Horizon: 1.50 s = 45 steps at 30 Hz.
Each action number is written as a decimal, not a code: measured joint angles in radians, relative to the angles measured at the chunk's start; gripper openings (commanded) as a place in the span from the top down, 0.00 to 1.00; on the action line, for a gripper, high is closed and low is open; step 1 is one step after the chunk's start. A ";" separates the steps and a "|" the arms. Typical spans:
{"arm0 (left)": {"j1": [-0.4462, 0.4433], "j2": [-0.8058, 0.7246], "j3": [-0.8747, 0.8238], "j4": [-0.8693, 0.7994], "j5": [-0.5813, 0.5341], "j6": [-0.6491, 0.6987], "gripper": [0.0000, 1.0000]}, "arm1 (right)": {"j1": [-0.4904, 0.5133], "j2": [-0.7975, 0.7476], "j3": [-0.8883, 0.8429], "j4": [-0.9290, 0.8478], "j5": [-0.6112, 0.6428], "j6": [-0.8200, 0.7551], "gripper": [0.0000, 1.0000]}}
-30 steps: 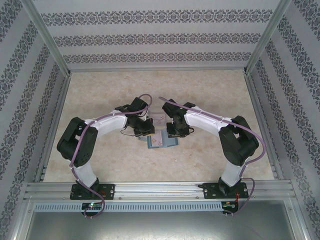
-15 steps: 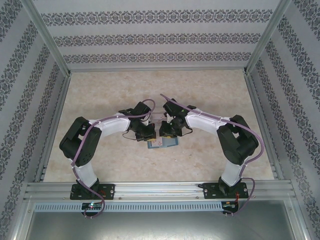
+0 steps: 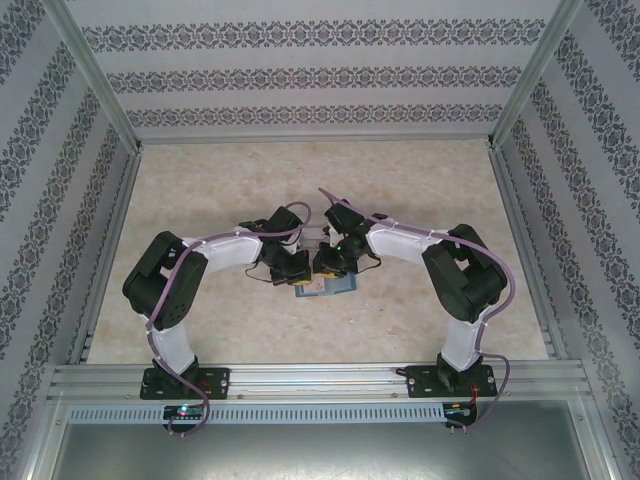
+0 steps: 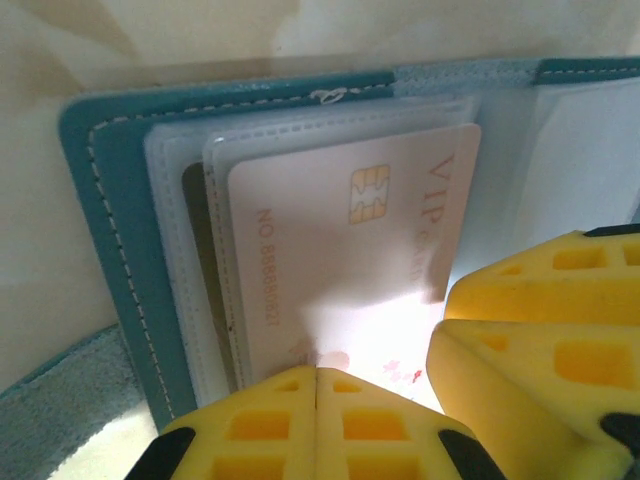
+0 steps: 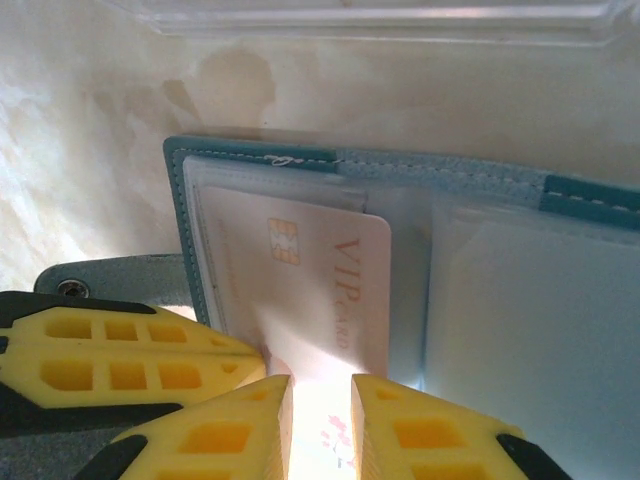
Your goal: Take the credit cards out of the card holder
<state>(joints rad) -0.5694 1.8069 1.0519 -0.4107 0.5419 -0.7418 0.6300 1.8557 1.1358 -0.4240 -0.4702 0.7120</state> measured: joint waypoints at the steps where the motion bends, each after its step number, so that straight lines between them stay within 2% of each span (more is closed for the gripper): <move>1: 0.000 0.000 -0.001 0.000 0.000 0.000 1.00 | 0.000 0.003 0.000 0.001 0.000 0.000 0.77; 15: 0.000 0.000 -0.006 0.003 0.000 0.000 1.00 | 0.000 0.010 -0.013 0.009 -0.001 0.000 0.77; 31: 0.000 0.001 -0.006 0.002 -0.002 0.000 1.00 | 0.000 0.009 -0.013 -0.023 0.055 -0.011 0.77; 45: 0.000 0.001 0.005 -0.027 -0.043 0.021 1.00 | 0.000 -0.002 -0.012 -0.043 0.070 -0.012 0.75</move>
<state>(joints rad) -0.5697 1.8076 1.0573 -0.4374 0.4992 -0.7208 0.6300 1.8542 1.1236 -0.4675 -0.4000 0.7002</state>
